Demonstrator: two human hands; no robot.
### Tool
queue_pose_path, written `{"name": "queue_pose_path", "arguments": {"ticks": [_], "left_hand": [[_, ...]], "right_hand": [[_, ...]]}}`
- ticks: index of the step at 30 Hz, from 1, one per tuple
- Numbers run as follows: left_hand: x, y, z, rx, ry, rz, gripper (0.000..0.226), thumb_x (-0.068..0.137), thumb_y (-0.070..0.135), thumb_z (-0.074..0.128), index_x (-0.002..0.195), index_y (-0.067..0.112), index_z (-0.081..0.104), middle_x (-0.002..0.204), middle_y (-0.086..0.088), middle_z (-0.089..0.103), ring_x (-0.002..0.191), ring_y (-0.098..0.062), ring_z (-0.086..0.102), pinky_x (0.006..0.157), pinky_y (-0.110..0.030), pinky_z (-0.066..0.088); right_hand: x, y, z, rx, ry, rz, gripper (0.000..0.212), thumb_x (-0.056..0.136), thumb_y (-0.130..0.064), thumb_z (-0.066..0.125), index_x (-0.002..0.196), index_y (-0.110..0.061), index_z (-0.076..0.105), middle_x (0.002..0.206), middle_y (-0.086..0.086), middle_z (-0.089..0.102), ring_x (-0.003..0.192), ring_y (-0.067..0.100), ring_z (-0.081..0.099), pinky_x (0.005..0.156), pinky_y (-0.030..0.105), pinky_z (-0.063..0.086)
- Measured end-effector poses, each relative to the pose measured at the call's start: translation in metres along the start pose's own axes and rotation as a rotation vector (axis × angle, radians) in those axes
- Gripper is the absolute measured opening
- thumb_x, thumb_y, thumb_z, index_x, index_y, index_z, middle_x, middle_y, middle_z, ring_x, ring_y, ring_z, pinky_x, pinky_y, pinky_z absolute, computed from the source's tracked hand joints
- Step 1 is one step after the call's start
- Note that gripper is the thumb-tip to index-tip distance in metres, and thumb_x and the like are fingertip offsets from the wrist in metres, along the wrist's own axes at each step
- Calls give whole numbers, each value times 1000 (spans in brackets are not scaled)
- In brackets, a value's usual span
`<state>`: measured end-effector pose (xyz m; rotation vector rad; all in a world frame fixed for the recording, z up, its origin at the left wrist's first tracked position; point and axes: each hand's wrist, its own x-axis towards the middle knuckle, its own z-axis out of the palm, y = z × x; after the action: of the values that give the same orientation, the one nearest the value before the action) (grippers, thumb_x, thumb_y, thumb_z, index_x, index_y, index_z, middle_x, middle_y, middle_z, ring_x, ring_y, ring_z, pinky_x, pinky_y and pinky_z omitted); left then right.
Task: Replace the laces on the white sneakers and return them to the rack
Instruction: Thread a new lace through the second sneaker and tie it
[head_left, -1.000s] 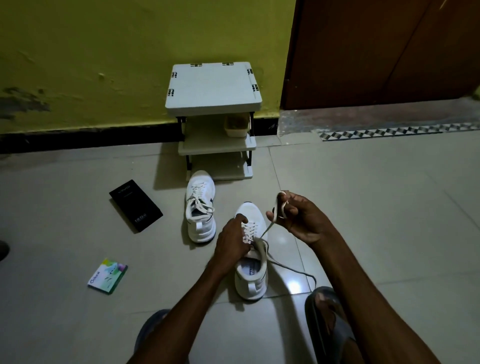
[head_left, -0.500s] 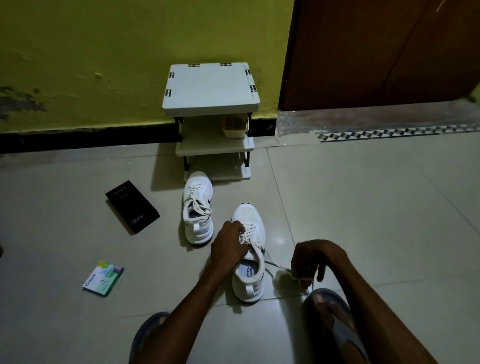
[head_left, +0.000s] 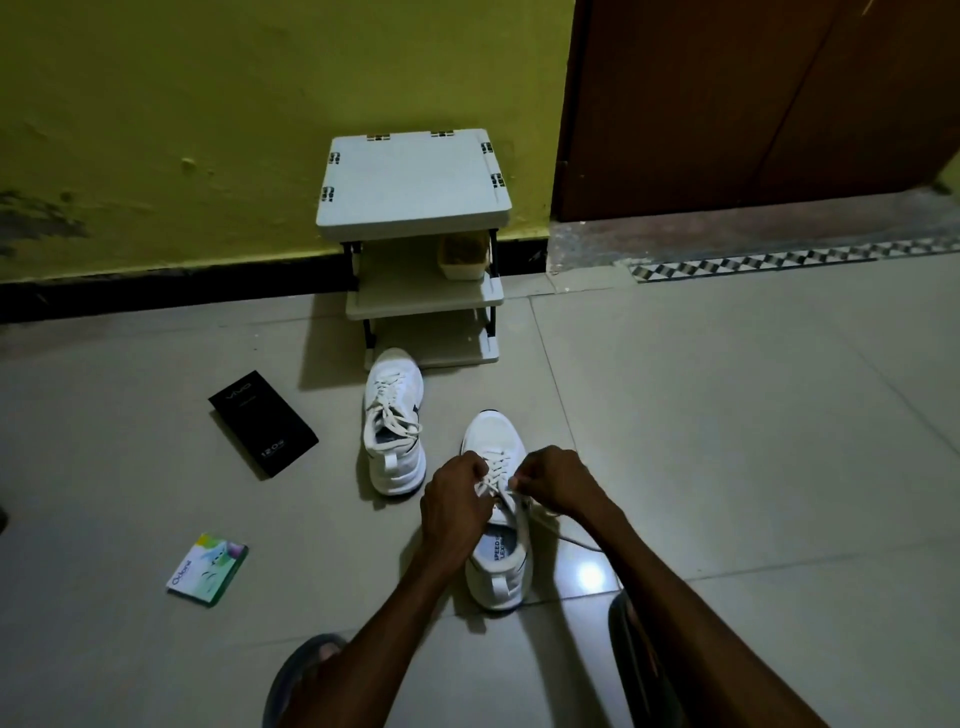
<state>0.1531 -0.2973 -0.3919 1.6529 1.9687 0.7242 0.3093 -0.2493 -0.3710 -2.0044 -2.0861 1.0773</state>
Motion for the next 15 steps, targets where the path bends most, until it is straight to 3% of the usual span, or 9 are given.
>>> {"name": "queue_pose_path", "arguments": {"ticks": [3,7,11,15], "left_hand": [[0,-1,1,0,10,2,21,75,21,72,92,25,60,93,7,66,85,-16,63,66,-30,48],[-1,-1,5,47,41,5,19,77,19,69,93,24,60,92,5,67,85,-20,63,67,-33,49],[-3,1,7,97,57,-32,18,80,13,65,92,26,60,90,2,68,84,-24,64,66,-33,48],[-4,3,6,115,57,-44,18,83,12,66,95,25,62,94,1,68,87,-24,65,69,-33,49]], "right_hand": [[0,-2,11,70,-18,43,28,86,-39,68,79,-12,66,82,7,69,83,22,65,65,26,42],[2,-3,11,84,-96,104,39,93,-34,61,62,-15,47,66,0,50,80,23,53,69,26,36],[4,-3,-1,-9,-49,115,31,90,-33,65,93,-3,71,94,13,70,90,25,64,72,26,43],[5,-2,-15,-94,-8,99,24,86,-30,69,92,-7,75,93,11,73,90,26,68,73,30,51]]}}
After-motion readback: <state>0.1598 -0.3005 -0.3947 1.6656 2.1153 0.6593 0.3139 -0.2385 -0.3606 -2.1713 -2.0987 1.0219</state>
